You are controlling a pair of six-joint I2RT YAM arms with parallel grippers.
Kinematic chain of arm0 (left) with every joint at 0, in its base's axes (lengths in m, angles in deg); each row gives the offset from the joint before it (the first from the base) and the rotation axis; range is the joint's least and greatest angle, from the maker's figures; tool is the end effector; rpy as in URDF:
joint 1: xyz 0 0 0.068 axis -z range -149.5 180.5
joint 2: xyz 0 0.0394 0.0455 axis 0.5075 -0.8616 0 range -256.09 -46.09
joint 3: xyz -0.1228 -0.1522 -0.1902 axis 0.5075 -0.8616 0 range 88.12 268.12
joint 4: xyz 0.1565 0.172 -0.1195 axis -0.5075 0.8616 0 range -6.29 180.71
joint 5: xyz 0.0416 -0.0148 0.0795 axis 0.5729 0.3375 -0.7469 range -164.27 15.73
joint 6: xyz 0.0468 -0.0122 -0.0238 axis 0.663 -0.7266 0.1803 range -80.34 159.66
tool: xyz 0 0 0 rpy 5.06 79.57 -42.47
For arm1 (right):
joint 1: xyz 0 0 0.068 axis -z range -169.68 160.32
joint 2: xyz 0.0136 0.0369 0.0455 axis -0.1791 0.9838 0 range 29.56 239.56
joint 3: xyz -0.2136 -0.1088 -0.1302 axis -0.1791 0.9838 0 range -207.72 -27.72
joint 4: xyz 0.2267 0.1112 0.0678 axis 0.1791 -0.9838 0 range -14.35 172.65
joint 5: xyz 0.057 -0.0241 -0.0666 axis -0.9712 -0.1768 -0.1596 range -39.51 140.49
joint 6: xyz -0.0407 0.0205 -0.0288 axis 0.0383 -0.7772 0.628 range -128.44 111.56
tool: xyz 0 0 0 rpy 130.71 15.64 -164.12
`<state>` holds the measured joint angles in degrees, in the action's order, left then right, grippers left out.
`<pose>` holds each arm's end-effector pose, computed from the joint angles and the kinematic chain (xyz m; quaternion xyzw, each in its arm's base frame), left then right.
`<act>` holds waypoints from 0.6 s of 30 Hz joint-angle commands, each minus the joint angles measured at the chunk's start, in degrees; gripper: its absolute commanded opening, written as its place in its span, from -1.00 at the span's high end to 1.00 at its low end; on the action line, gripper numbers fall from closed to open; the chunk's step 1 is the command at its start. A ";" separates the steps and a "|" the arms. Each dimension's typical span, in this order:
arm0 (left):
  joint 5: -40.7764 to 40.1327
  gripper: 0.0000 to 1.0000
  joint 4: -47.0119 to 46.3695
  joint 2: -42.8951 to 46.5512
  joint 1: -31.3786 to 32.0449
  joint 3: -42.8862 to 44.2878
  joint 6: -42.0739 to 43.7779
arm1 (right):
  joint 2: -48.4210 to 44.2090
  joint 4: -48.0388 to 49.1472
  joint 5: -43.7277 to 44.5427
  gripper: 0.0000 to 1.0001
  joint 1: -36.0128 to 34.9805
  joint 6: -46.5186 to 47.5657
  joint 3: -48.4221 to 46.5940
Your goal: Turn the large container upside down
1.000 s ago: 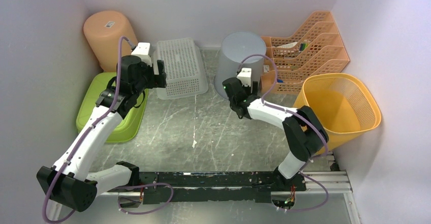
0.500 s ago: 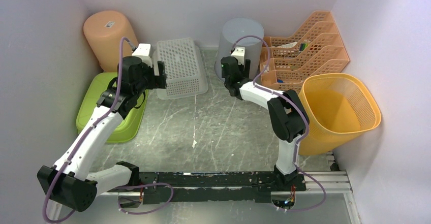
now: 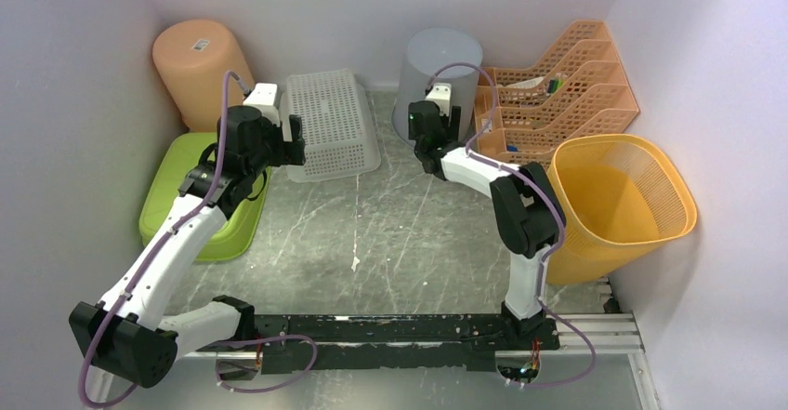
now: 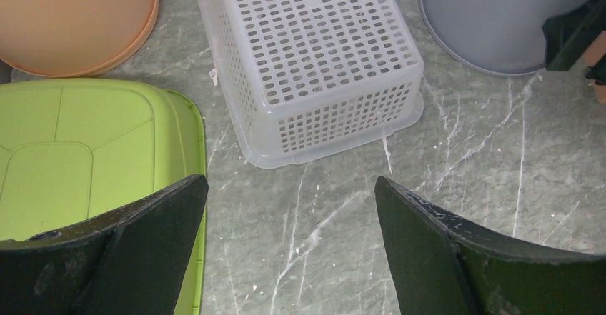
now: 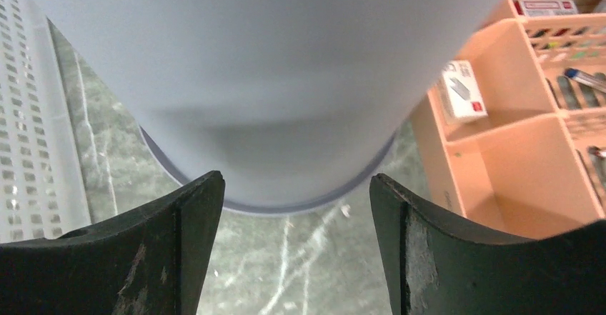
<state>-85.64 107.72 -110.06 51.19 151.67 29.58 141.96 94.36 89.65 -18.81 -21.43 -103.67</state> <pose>0.2352 -0.0813 0.3639 0.0239 0.8379 -0.0626 0.5416 0.4002 0.1972 0.2177 0.0676 0.8110 -0.0808 0.5755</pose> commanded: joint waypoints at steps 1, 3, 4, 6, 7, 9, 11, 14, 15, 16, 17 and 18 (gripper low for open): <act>0.02 -0.99 -1.20 -0.05 0.41 0.17 0.30 | -8.90 -5.17 0.46 -0.50 -0.88 -2.67 4.37; -0.08 -0.99 -1.27 -0.33 0.45 0.17 0.46 | -13.37 -10.39 -1.16 -0.50 -1.99 -3.59 5.38; -0.02 -0.99 -1.39 -0.48 0.44 0.09 0.49 | -15.56 -13.00 -1.56 -0.50 -2.85 -3.57 5.46; 0.23 -0.99 -1.75 -0.56 0.41 -0.19 0.42 | -20.39 -19.11 -0.37 -0.50 -5.75 -3.08 5.31; 0.45 -0.99 -1.95 -0.67 0.41 -0.33 0.42 | -22.40 -21.90 1.17 -0.50 -7.41 -2.41 5.47; 1.00 -0.99 -2.14 -0.69 0.43 -0.68 0.21 | -25.92 -27.16 5.15 -0.50 -10.12 -1.43 4.96; 1.41 -0.99 -2.49 -0.59 0.41 -1.00 0.01 | -28.86 -34.31 8.46 -0.52 -10.89 -2.44 3.06; 2.25 -0.99 -2.93 -0.68 0.41 -1.17 -0.28 | -33.05 -44.79 14.79 -0.55 -10.72 -5.25 0.35; 2.63 -0.99 -3.12 -0.78 0.41 -1.15 -0.22 | -34.55 -47.71 16.11 -0.55 -10.45 -6.23 -0.47; 2.98 -0.99 -3.25 -1.04 0.41 -1.03 -0.21 | -35.99 -49.14 17.11 -0.56 -10.12 -6.55 -0.77; 3.30 -0.99 -3.22 -1.26 0.42 -0.80 -0.27 | -37.60 -49.71 17.71 -0.57 -9.77 -6.18 -0.72; 3.73 -0.99 -3.18 -1.51 0.48 -0.49 -0.28 | -38.79 -50.42 18.03 -0.58 -9.15 -5.41 -0.67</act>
<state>-84.48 107.02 -110.69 51.19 150.84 29.58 107.88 56.02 100.32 -29.60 -25.65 -102.88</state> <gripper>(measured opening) 0.997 0.780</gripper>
